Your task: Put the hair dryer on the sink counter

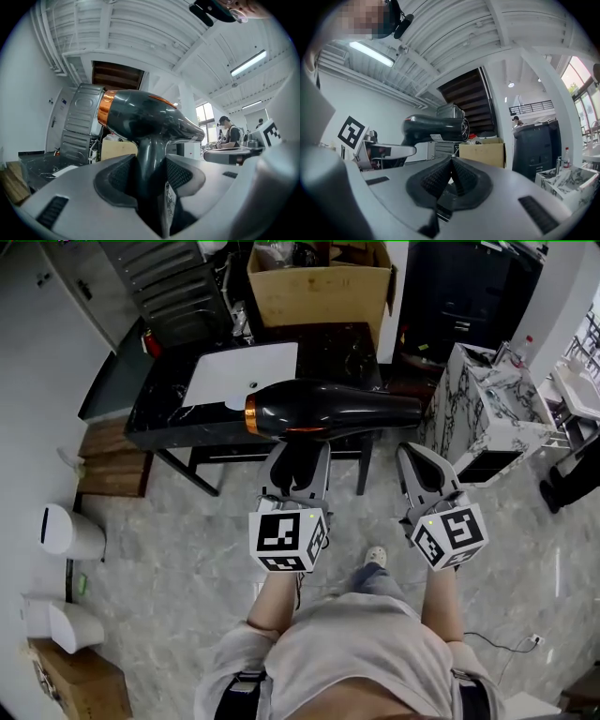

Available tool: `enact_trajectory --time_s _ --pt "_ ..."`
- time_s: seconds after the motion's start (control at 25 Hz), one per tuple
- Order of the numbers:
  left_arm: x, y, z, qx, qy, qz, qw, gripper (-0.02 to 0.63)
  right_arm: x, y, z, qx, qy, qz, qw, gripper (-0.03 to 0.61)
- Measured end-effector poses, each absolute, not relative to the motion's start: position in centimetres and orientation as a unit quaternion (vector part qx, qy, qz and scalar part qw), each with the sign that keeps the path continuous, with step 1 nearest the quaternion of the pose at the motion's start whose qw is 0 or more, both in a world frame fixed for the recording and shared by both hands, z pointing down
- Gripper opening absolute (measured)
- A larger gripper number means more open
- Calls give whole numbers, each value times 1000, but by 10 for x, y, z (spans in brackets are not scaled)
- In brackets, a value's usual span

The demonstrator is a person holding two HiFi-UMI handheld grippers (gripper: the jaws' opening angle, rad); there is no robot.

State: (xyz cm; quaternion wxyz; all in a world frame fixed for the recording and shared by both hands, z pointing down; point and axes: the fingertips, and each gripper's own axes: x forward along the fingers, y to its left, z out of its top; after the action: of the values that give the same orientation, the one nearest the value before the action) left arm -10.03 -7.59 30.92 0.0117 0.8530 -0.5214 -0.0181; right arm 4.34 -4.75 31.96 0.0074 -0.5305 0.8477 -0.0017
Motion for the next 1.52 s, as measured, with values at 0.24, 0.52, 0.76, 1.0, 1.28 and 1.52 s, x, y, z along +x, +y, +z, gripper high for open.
enact_trajectory --time_s 0.24,0.52,0.76,1.0,1.28,1.52 --pt "-71 -123 304 842 -539 -20 11 198 73 -102 315 -511 859 -3 6 11" --pt "-34 -173 304 828 -560 -19 9 198 110 -158 316 -487 873 -4 8 11" --pt "-5 -202 306 815 -578 -25 7 198 141 -195 320 -467 884 -1 11 11" --pt "13 -219 308 809 -588 -27 8 198 157 -217 324 -444 896 -1 15 11" --pt "18 -241 309 804 -594 -22 10 196 158 -241 330 -433 901 -12 15 11" --pt "9 -272 315 803 -595 -16 18 196 155 -271 333 -440 898 -17 17 11"
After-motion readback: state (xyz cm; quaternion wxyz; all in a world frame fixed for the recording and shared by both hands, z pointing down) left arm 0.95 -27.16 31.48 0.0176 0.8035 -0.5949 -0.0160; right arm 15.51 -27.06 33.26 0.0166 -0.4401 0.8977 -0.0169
